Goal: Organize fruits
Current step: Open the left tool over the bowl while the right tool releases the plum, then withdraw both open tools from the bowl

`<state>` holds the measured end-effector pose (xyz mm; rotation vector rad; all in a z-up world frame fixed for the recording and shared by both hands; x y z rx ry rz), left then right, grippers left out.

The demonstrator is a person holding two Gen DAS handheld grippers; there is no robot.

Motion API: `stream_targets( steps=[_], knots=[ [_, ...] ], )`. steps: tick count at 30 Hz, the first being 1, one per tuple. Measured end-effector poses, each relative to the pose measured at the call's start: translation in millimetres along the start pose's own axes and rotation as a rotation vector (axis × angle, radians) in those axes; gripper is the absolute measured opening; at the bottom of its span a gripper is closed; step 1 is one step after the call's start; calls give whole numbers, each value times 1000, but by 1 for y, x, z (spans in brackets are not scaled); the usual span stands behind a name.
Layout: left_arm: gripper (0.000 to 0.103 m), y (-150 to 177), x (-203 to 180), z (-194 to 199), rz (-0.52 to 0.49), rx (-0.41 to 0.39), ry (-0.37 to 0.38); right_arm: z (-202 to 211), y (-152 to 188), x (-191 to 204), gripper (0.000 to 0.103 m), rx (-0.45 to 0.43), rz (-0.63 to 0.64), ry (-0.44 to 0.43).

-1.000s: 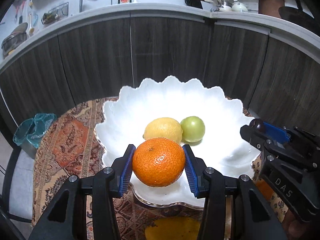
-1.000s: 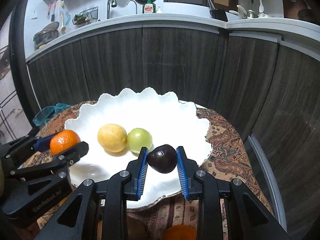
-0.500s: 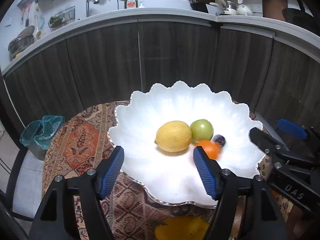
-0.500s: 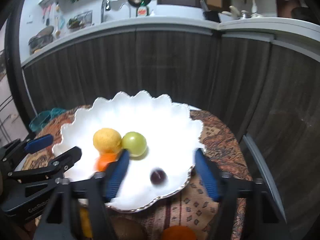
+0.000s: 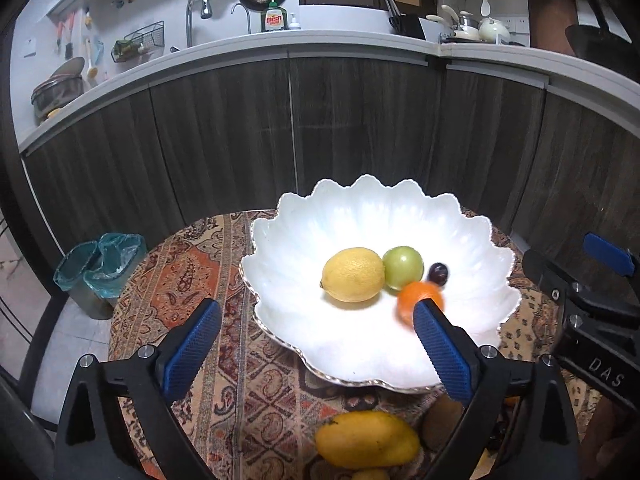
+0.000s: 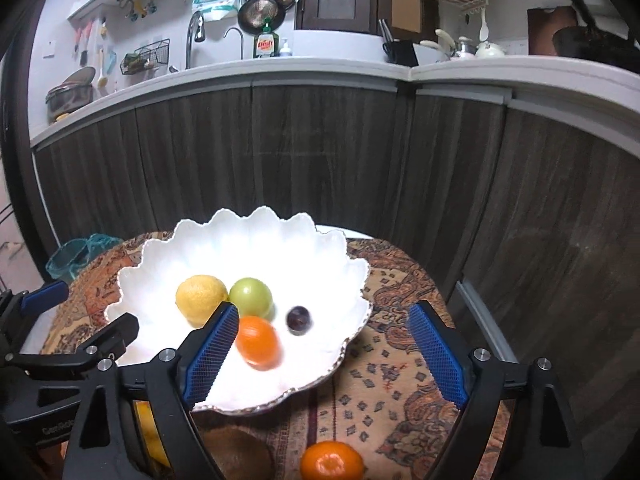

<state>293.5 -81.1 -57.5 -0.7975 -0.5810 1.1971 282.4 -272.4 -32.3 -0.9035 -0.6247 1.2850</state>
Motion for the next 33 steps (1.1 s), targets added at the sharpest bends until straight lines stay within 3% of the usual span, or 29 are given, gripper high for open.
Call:
stream_targets(
  steps=[15,33],
  knots=[
    [99,11,-11,49,7,-30,-6,44,10,-13,88,-3,-21,4],
    [99,38,-10,62,10,-6,-20,67,29,-11,88,13,-6,1]
  ],
)
Point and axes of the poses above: each gripper's, at about its wrist camera, not at the fingertips, and z roughly against the way its jaws point, x to its left, y to its underside, the point moved 7 cm from there along -z, roughly the way its jaws point, and after that the axes turned 4 degrees about y, right-handed, at the moved point
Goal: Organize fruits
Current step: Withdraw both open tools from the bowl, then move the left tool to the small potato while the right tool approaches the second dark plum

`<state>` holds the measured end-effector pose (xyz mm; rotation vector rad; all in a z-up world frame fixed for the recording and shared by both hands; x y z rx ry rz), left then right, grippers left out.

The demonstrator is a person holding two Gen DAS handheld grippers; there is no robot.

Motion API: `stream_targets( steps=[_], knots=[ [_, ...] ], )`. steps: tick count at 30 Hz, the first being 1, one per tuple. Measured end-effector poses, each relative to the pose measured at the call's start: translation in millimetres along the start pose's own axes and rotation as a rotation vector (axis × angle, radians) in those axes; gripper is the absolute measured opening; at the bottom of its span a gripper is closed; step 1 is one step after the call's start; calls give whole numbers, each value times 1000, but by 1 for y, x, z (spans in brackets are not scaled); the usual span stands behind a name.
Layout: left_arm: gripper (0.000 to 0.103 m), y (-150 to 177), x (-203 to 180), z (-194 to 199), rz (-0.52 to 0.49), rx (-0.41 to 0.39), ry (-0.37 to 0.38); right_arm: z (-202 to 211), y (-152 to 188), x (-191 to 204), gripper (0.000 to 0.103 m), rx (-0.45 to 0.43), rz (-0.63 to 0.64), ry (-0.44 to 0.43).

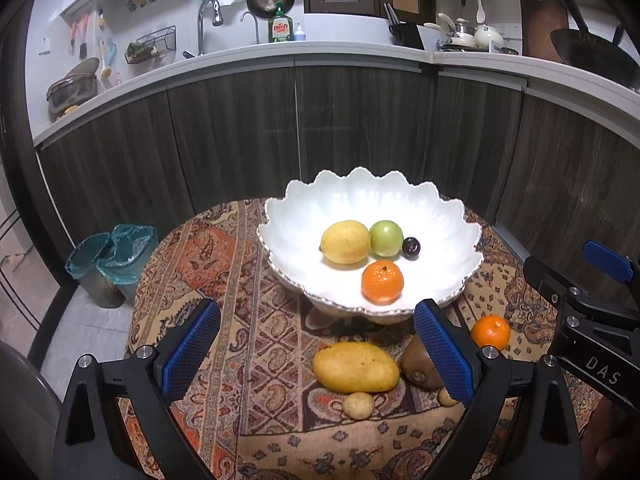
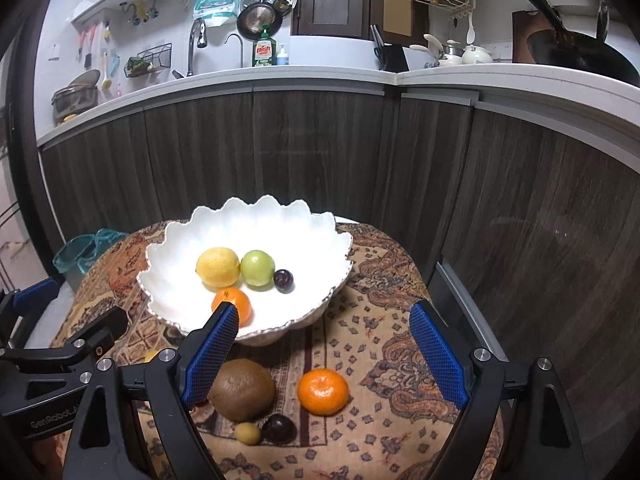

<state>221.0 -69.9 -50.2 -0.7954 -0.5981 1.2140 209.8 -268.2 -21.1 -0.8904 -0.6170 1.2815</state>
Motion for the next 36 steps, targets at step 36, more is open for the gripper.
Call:
stream_targets(
  steps=[36],
  knots=[
    [98,63,-15,-37,-36,122,27,-30,73,-4,88,163,-1,-4]
  ],
)
Point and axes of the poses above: each gripper's, at about its wrist camera, not at the fingertips, and z roughly against the way its jaws point, x to its left, y to its underside, the point moved 7 cm from there along -z, roughly the way its jaws point, and after that the axes turned 4 degrees about y, right-handed, at the moved point
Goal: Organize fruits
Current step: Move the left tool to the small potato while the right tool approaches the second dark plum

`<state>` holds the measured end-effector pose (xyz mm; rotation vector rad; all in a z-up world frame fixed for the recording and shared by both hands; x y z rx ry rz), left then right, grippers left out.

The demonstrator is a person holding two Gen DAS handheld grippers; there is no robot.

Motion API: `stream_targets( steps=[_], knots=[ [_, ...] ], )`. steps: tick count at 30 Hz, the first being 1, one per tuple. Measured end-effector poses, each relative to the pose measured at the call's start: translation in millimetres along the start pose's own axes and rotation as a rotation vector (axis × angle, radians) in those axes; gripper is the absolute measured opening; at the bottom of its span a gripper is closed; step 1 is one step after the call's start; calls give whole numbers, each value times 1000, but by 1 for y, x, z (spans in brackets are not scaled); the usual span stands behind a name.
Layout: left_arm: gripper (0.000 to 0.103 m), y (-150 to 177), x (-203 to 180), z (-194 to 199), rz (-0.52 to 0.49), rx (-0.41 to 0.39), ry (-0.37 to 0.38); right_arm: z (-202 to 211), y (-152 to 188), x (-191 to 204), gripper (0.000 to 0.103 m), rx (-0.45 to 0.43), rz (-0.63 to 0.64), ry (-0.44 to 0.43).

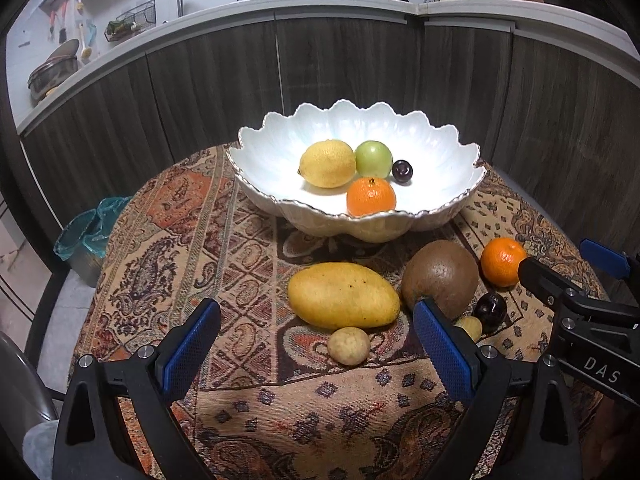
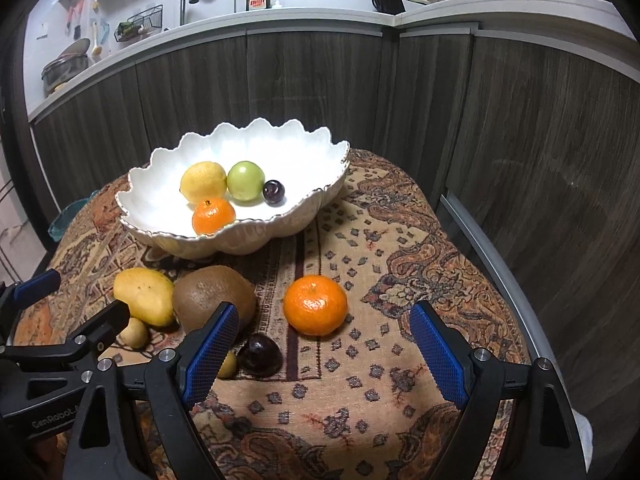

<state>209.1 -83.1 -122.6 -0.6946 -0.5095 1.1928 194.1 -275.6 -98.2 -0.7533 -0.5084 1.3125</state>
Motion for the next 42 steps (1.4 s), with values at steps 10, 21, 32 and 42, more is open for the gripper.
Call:
stream_targets(
  steps=[10,21,32,42],
  knots=[
    [92,11,-4,-10,0,23,9,-9,5,-1,88,12,5,-5],
    [68,22,-8,-23,-17,63,32,-13,15,0,88,30,4,-7],
    [40,28,-11,-35,-7,134,78,-22,23,6,88,67,2,-43],
    [35,29,-10,-41,3,156,98,-29,25,14,81,105,23,-61]
  ],
)
Point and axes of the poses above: each gripper's, at about its wrist camera, not at the fingertips, and z roughly against the way its jaws point, x to its left, y to its underside, the point moved 7 cm from there along -z, roughly the way its jaws point, and after that the axes turned 4 degrees about y, right-handed, at the moved point
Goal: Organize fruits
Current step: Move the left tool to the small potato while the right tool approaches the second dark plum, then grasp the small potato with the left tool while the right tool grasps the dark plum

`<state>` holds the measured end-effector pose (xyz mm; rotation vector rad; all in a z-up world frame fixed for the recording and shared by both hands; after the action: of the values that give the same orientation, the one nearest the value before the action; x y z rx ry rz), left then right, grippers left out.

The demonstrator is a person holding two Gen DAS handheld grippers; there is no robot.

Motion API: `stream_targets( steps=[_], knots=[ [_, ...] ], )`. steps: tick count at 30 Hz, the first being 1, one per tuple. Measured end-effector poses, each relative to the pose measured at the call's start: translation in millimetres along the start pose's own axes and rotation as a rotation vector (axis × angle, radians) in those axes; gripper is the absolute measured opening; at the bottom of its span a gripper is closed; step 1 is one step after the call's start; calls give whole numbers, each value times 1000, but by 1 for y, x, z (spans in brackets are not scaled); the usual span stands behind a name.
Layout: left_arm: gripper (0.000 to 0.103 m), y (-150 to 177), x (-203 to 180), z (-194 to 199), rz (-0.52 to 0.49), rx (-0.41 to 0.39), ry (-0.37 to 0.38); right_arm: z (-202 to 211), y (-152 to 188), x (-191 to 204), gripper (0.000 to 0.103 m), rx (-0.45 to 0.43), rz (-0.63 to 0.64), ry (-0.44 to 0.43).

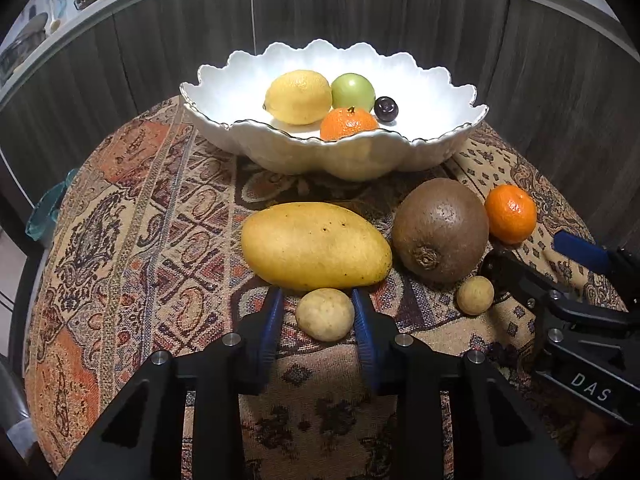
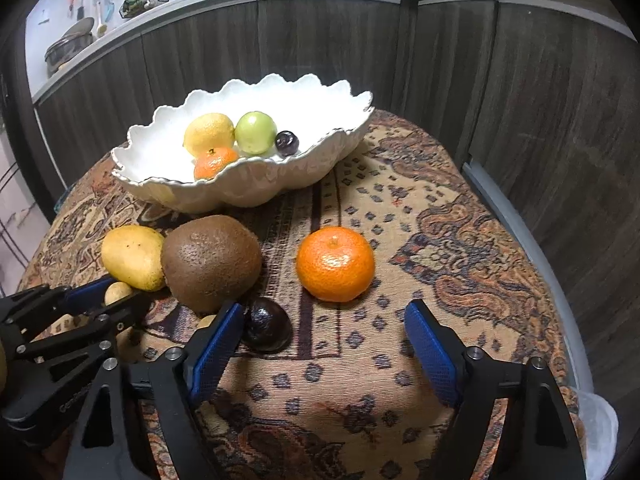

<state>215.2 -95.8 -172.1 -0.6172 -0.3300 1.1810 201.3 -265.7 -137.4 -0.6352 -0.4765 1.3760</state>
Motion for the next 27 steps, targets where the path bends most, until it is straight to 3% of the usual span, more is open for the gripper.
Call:
stream_targets(
  steps=[2,6,19,23,25,27],
  knots=[
    [35,-1,1,0,12,-2,12,-2,0,3,77,10,-1,-18],
    [33,-3,3,1,25,-3,30,-4,-2,12,58,19,4,-56],
    [27,-4,2,4,29,-9,42,-9,1,16,55,57,9,-56],
    [27,-4,2,4,33,-10,47,-16,8,24,49,84,19,-78],
    [27,-4,2,5,32,-10,46,-14,7,26,33,75,20,-87],
    [27,-4,1,5,30,-10,45,-13,7,26,29,75,13,-101]
  ],
)
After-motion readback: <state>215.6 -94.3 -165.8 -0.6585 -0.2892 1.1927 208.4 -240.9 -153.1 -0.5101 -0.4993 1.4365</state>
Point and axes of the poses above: each gripper's, at about its wrist camera, not at the fingertips, and z roughly against the way its jaws point, x to its left, y to its underside, the point moved 7 cm from there along -z, roughly the way its jaws point, and after that the axes turned 4 degrees about y, right-handed, at the moved point
